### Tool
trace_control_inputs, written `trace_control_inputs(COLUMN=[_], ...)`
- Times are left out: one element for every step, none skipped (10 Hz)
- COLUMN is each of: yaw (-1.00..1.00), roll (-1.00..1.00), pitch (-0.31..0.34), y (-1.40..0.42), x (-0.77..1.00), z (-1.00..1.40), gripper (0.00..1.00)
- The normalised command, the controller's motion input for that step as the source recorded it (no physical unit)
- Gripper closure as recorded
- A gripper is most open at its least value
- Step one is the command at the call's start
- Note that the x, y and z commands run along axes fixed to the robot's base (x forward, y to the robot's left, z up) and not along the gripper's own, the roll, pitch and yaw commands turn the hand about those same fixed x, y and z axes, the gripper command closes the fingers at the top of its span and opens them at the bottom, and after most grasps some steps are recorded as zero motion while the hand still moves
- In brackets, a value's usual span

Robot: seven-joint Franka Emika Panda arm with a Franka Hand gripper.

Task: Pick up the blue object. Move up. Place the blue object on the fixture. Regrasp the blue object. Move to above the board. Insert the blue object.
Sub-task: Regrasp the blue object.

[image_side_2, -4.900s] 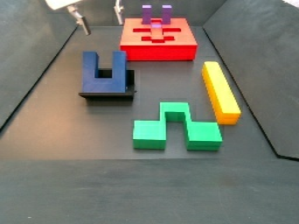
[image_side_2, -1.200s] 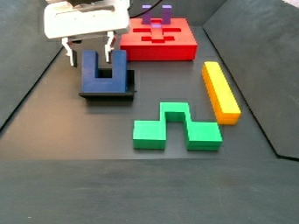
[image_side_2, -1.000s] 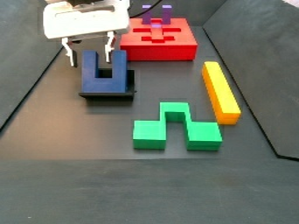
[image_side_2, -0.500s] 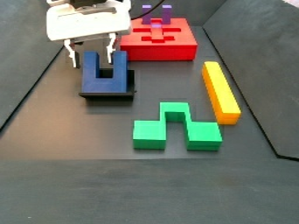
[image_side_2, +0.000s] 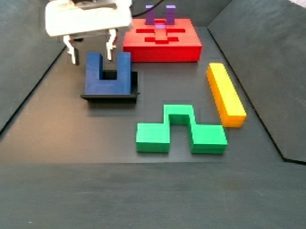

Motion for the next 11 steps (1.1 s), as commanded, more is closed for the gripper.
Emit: trace_control_inputs(yaw=[0.11,0.13,0.09,0.03,0.0,0.0,0.0,0.0,0.0,0.0,0.09], roll=[0.0,0.0,0.05,0.1,0.07,0.05,0.0,0.0,-0.08,0.0,0.23], pitch=[0.0,0.034,0.1,0.097,0.0,0.0,0.0,0.009,0.0,0.0,-0.003], y=[0.0,0.0,0.0,0.0,0.0,0.0,-0.04,-0.05,0.04,0.0,-0.17], x=[0.21,0.17,0.08,0.0,-0.01,0.0,0.0,0.0,0.0,0.05,0.0], z=[0.0,-0.07,-0.16,-0.14,-0.13,-0.06,0.0,-0.04,0.0,-0.08,0.0], gripper=[0.0,0.0,0.0,0.0,0.0,0.0,0.0,0.0,0.0,0.0,0.0])
